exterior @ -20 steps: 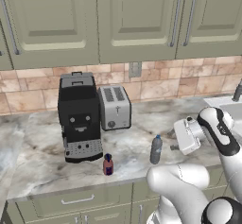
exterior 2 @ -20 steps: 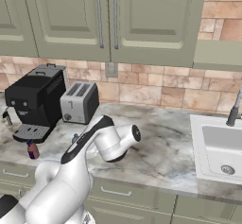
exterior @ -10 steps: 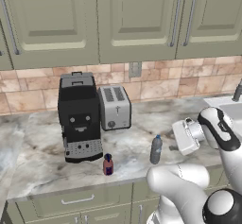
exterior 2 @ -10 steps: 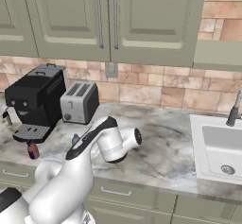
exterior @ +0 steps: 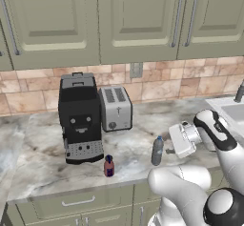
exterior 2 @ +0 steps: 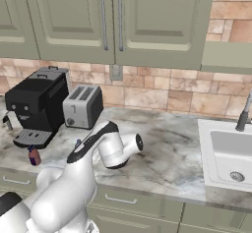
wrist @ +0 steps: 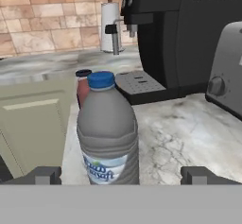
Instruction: Place the drinks on the dining counter in a tight cluster.
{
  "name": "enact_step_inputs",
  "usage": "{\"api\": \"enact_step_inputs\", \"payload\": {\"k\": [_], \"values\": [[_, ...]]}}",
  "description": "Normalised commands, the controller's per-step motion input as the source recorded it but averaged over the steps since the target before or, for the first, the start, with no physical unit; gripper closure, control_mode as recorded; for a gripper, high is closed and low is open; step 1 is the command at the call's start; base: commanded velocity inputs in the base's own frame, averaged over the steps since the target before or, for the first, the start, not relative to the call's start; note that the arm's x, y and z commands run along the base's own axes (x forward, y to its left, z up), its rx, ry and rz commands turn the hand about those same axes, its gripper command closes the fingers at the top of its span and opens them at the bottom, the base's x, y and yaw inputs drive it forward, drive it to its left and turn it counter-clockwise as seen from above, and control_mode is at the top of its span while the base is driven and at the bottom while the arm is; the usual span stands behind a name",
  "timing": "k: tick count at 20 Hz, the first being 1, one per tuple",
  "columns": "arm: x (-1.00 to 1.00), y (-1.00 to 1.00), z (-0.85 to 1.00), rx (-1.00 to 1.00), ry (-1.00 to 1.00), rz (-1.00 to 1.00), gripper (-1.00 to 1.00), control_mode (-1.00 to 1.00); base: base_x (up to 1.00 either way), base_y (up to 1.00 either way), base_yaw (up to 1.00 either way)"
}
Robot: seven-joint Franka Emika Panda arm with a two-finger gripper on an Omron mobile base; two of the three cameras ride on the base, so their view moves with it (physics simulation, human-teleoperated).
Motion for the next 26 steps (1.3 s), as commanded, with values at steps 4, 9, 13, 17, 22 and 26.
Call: {"api": "enact_step_inputs", "payload": {"k": [4, 9, 13, 17, 22, 26], "values": [[0.00, 0.15, -0.29, 0.02, 0.02, 0.00, -1.00, -1.00, 0.00, 0.00, 0.00], [0.01, 0.06, -0.14, 0.01, 0.01, 0.00, -1.00, -1.00, 0.00, 0.00, 0.00], [0.09, 0.16, -0.01, 0.00, 0.02, 0.00, -1.00, -1.00, 0.00, 0.00, 0.00], [0.03, 0.24, 0.00, 0.00, 0.02, 0.00, -1.00, -1.00, 0.00, 0.00, 0.00], [0.00, 0.19, 0.00, 0.00, 0.04, 0.00, -1.00, -1.00, 0.00, 0.00, 0.00], [-0.01, 0.18, 0.00, 0.00, 0.06, 0.00, -1.00, -1.00, 0.00, 0.00, 0.00]]}}
